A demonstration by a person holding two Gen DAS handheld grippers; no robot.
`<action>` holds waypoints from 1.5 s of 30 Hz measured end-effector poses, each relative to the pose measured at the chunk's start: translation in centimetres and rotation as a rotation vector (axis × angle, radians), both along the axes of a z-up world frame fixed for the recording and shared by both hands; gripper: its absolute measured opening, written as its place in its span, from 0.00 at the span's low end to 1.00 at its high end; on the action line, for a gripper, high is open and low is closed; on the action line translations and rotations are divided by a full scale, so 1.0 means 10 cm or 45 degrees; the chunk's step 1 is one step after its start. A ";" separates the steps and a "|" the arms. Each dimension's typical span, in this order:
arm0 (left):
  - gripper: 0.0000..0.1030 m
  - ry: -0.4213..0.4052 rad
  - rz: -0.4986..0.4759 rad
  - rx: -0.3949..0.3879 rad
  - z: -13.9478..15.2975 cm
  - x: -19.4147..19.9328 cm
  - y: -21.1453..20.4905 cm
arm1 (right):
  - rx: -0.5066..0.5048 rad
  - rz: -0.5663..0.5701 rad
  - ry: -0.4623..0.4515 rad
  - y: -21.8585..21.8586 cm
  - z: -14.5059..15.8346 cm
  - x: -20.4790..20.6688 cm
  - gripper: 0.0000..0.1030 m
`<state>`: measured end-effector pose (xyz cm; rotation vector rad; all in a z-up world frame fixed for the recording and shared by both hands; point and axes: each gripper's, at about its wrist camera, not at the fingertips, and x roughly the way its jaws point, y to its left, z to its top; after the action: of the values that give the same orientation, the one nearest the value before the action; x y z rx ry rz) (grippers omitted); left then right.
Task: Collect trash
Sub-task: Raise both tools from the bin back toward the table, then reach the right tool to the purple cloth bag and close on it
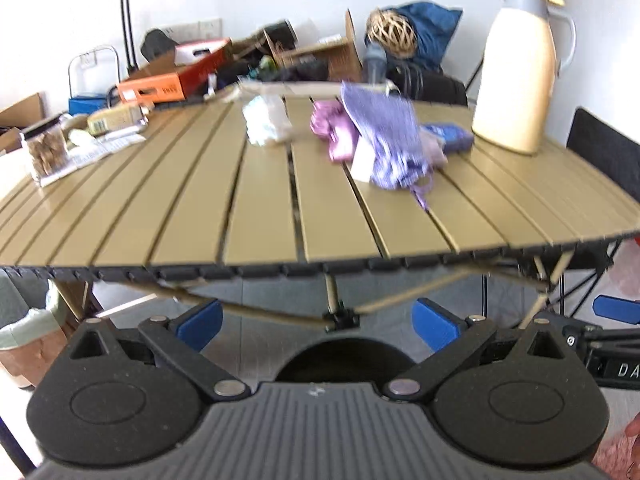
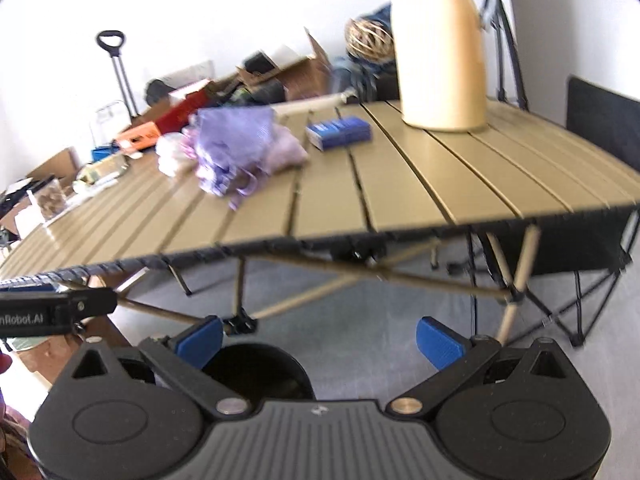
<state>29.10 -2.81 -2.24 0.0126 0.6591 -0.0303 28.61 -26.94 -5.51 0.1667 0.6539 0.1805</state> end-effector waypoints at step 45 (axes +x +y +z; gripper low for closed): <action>1.00 -0.231 0.168 -0.096 0.45 1.18 0.76 | 0.005 0.043 -0.246 0.85 0.38 1.61 1.00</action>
<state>40.88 4.80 2.23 -0.1000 0.4758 0.0723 44.67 -18.44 -1.71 0.1397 0.4641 0.2271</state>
